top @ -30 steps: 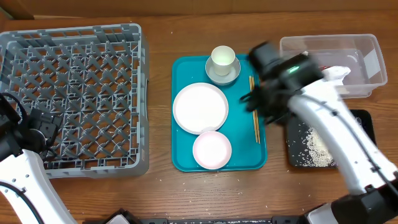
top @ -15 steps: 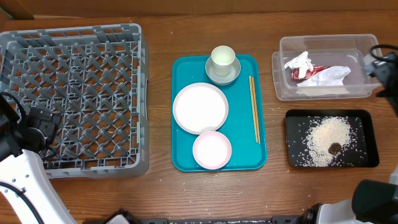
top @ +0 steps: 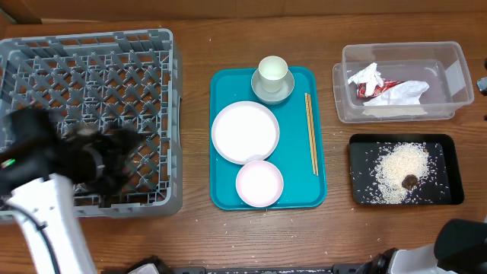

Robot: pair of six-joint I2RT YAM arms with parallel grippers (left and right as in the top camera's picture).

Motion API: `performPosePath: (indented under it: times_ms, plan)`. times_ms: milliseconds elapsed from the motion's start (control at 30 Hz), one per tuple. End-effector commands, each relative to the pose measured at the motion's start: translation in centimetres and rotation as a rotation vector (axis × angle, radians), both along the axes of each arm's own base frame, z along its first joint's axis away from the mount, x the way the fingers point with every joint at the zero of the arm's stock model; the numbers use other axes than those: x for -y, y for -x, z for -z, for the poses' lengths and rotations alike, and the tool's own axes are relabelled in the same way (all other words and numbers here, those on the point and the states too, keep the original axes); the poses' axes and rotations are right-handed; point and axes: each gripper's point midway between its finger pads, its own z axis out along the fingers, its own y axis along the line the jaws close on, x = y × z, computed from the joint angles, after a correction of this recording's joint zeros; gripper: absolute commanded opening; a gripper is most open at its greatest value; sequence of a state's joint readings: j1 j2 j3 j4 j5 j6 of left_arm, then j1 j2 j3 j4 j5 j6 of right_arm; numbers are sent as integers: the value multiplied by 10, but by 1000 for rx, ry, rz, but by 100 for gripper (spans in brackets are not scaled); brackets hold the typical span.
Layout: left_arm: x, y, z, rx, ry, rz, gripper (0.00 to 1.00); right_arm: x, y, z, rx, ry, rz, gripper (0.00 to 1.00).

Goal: Sort waste into correct bins and load items into the dishwasher

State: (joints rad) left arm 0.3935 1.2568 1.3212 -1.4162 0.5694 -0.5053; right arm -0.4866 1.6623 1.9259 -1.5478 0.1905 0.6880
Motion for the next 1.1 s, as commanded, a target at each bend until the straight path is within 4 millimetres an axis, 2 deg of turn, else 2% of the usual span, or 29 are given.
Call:
performPosePath:
  times_ms: [0,133,267,400,500,533,600,733,867,967,1067]
  plan:
    - [76,-2,-15,174,-24,435,100,3,-1,-7,14,21,1,100]
    - [125,2,9,126,-197,632,100,3,-1,-7,14,21,1,100]
    - [178,0,33,160,-323,841,100,3,-1,-7,14,21,1,100]
    - [225,-5,54,208,-357,964,100,3,-1,-7,14,21,1,100]
    - [249,-4,71,212,-351,1027,100,3,-1,-7,14,21,1,100]
    - [262,-1,82,205,-350,1068,90,3,-1,-7,14,21,1,100]
    - [271,4,96,176,-359,1105,72,3,-1,-7,14,21,1,100]
    - [282,14,135,99,-453,1167,66,3,-1,-7,14,21,1,100]
    - [286,25,166,33,-544,1211,53,3,-1,-7,14,21,1,100]
    - [289,34,181,-7,-559,1237,50,3,-1,-7,14,21,1,100]
    - [289,37,191,-43,-565,1229,39,3,-1,-7,14,21,1,100]
